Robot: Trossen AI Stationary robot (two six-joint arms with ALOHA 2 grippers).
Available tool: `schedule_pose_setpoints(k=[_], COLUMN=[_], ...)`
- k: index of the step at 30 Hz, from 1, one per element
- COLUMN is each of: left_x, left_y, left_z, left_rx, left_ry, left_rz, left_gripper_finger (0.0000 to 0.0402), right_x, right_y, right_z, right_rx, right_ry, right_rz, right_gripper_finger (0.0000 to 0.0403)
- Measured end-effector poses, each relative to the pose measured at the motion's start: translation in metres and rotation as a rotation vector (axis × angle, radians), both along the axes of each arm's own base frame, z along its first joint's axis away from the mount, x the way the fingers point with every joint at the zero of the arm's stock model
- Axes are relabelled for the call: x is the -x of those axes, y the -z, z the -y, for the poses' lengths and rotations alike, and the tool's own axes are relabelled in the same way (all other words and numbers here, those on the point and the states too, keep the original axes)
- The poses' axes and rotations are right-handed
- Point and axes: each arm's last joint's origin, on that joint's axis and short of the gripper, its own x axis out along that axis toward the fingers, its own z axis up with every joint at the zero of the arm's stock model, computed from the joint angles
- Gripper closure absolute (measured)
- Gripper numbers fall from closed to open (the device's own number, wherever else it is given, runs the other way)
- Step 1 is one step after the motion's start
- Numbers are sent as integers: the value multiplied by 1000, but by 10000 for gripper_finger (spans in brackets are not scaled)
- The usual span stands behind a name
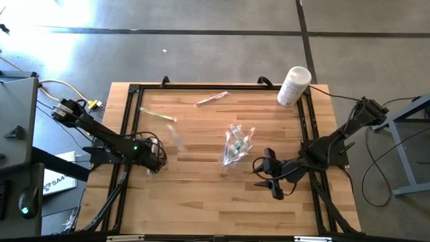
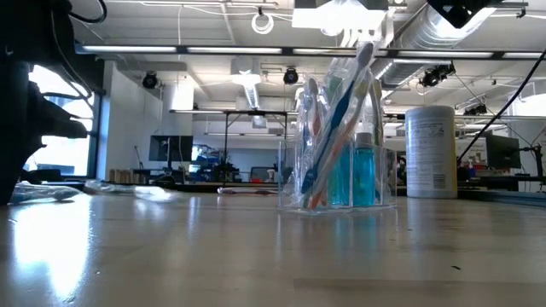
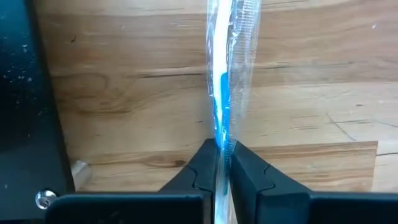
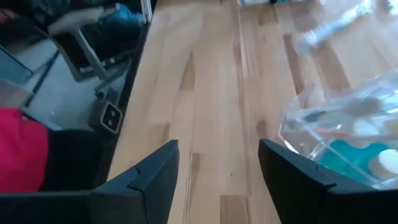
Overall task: Pick & Place toothbrushing station
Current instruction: Put the blue toothbrush into the transparent organizer
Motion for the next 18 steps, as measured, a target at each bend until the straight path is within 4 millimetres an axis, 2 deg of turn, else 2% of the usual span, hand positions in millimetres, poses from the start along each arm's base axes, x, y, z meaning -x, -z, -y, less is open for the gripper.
schedule_pose_setpoints(k=[5,8,13,18], left_x=[-10,-28,-45,-64], left_y=[-10,-27,-56,-86], left_z=[7,20,38,60], left_rx=[-32,-67,-206,-378], left_ry=[90,156,293,464], left_rz=[74,233,427,572], left_gripper_finger=[393,394,394,394], right_x=[-8,-17,-31,-42], right_y=[19,35,59,69], right_z=[-13,-22,-32,-37], right_rx=[27,52,85,103], right_ry=[-8,-16,-29,-46], right_rz=[-68,-104,-132,-98], right_gripper_finger=[190,190,190,190])
